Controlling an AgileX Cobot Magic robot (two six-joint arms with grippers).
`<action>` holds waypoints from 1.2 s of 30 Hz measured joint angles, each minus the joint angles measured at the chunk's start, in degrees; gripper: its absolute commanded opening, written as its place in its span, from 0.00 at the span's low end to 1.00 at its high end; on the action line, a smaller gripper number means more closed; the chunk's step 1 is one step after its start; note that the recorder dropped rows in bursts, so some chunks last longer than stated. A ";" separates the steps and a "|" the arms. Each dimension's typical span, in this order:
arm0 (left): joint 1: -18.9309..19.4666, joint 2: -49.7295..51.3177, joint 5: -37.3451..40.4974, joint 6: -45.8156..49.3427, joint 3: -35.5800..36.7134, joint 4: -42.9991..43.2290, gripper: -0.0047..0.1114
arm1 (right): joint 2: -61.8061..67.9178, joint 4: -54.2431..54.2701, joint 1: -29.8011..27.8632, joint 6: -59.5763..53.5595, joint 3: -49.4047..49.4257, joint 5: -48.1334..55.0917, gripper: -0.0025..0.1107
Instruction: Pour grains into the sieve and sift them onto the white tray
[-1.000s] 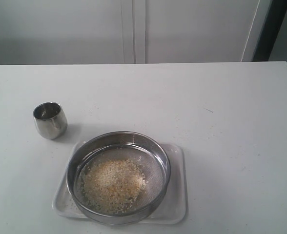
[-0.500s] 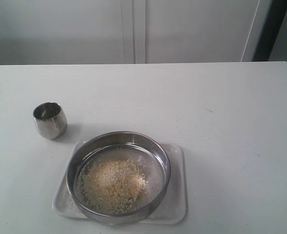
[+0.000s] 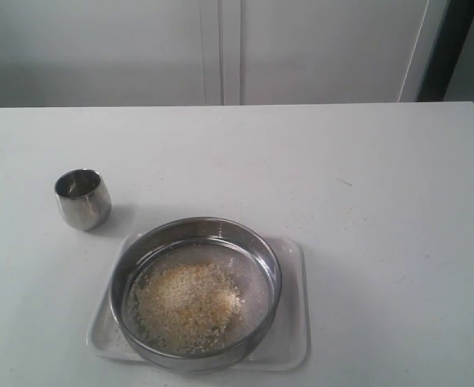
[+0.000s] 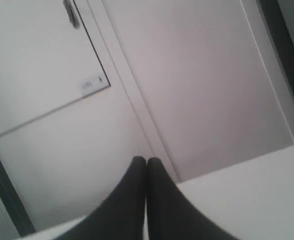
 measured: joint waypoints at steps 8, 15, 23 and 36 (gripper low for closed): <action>0.00 0.00 -0.27 0.00 0.00 0.00 0.04 | 0.00 -2.27 0.00 3.43 -1.94 -1.89 0.02; 0.00 0.00 -0.27 0.00 0.00 0.00 0.04 | 1.67 -5.94 0.00 -0.37 -8.10 2.36 0.02; 0.00 0.00 -0.27 0.00 0.00 0.00 0.04 | 20.55 -6.15 0.00 -9.18 -20.12 14.58 0.02; 0.00 0.00 -0.27 0.00 0.00 0.00 0.04 | 48.32 13.67 0.00 -41.26 -40.31 54.14 0.02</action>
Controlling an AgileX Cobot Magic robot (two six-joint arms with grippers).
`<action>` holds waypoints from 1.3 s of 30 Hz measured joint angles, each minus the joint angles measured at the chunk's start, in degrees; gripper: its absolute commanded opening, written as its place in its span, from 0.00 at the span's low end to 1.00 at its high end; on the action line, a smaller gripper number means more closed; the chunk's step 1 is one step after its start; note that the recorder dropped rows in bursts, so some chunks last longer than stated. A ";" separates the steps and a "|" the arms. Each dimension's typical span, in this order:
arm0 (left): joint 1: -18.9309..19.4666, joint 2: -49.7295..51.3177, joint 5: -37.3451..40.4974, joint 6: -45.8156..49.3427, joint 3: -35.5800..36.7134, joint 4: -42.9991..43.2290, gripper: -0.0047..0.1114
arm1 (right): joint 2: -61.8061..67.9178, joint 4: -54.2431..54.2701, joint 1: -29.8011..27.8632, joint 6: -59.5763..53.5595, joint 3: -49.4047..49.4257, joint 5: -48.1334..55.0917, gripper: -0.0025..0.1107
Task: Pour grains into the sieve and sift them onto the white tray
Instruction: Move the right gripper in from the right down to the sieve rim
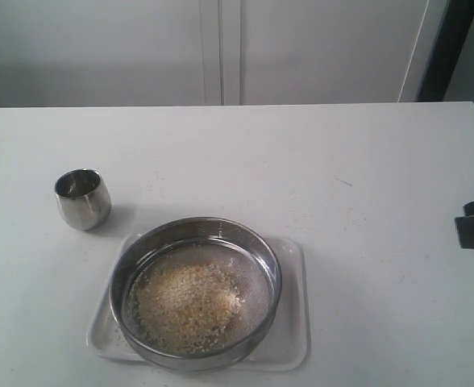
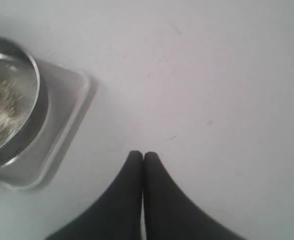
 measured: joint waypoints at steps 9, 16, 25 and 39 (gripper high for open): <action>0.00 0.00 0.00 0.00 0.00 0.00 0.04 | 10.76 7.11 5.16 -6.78 -4.14 4.69 0.02; 0.00 0.00 0.00 0.00 0.00 0.00 0.04 | 15.87 7.50 12.65 -6.60 -7.17 4.21 0.02; 0.00 0.00 0.00 0.00 0.00 0.00 0.04 | 22.38 2.52 21.08 -1.41 -12.03 3.03 0.02; 0.00 0.00 -0.11 0.00 0.00 0.00 0.04 | 32.96 -11.73 31.41 10.51 -20.23 3.50 0.02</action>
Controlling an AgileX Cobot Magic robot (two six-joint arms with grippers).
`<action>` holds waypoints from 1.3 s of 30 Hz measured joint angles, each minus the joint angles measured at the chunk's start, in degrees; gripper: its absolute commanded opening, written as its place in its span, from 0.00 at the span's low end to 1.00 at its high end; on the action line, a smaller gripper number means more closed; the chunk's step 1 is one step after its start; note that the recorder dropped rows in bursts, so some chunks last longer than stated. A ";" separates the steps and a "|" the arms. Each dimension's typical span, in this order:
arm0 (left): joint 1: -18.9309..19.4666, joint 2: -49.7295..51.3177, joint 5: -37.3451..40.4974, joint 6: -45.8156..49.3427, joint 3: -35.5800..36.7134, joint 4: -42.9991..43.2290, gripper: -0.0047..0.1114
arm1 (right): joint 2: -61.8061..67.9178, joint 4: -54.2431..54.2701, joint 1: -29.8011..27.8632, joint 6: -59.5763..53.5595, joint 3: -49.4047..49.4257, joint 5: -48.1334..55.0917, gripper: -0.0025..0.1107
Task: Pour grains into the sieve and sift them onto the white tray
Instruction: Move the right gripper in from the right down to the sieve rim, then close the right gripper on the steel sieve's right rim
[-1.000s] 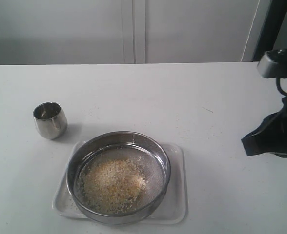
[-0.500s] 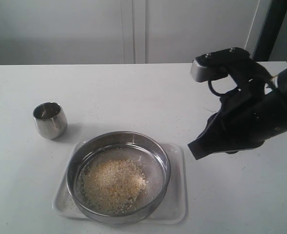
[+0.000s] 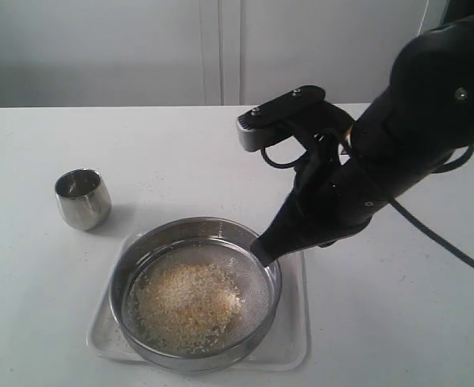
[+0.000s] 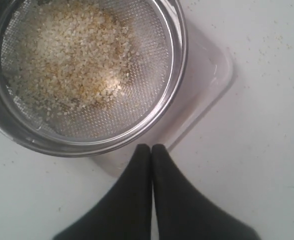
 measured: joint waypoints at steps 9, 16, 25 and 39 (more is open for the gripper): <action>0.00 0.00 0.00 0.00 0.00 0.00 0.04 | 3.80 -1.86 0.50 1.88 -4.51 0.70 0.14; 0.00 0.00 0.00 0.00 0.00 0.00 0.04 | 5.33 -2.13 0.50 1.88 -5.15 1.32 0.51; 0.00 0.00 0.00 0.00 0.00 0.00 0.04 | 9.77 -2.13 0.50 2.25 -6.76 0.99 0.60; 0.00 0.00 0.00 0.00 0.00 0.00 0.04 | 19.87 -2.13 -0.67 3.41 -12.30 0.99 0.60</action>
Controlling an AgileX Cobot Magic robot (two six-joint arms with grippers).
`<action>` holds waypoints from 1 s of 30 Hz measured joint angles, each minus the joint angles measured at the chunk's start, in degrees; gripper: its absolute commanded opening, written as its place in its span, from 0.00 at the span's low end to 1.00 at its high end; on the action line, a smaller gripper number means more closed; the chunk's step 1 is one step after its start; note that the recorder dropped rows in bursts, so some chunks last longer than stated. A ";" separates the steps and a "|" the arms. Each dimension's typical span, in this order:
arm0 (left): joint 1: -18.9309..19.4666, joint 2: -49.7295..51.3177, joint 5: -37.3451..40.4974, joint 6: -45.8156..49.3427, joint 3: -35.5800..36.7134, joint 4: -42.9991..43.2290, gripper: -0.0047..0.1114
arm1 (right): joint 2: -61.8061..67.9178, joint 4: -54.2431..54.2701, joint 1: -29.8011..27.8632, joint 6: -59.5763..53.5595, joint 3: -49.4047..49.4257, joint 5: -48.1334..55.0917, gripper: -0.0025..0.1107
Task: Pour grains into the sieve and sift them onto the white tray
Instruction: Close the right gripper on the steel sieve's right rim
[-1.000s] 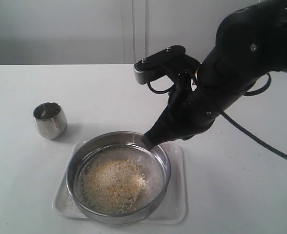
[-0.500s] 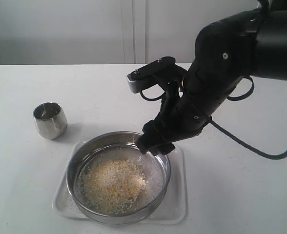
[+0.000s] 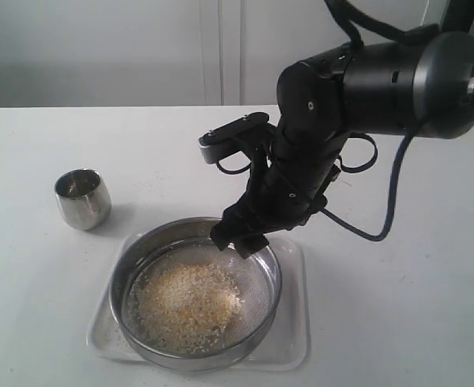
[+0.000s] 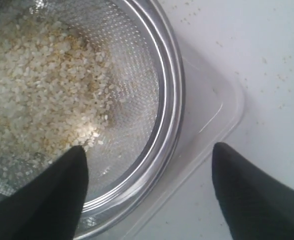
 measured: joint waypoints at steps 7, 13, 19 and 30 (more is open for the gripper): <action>0.00 0.00 0.00 0.00 0.00 0.00 0.04 | 3.79 -0.20 -0.41 0.00 -1.04 -1.16 0.56; 0.00 0.00 0.00 0.00 0.00 0.00 0.04 | 6.12 -0.20 -0.41 0.00 -1.04 -3.24 0.54; 0.00 0.00 0.00 0.00 0.00 0.00 0.04 | 8.02 -0.51 -0.41 0.00 -1.04 -6.28 0.50; 0.00 0.00 0.00 0.00 0.00 0.00 0.04 | 10.26 -5.09 -0.41 0.00 -1.04 -9.68 0.45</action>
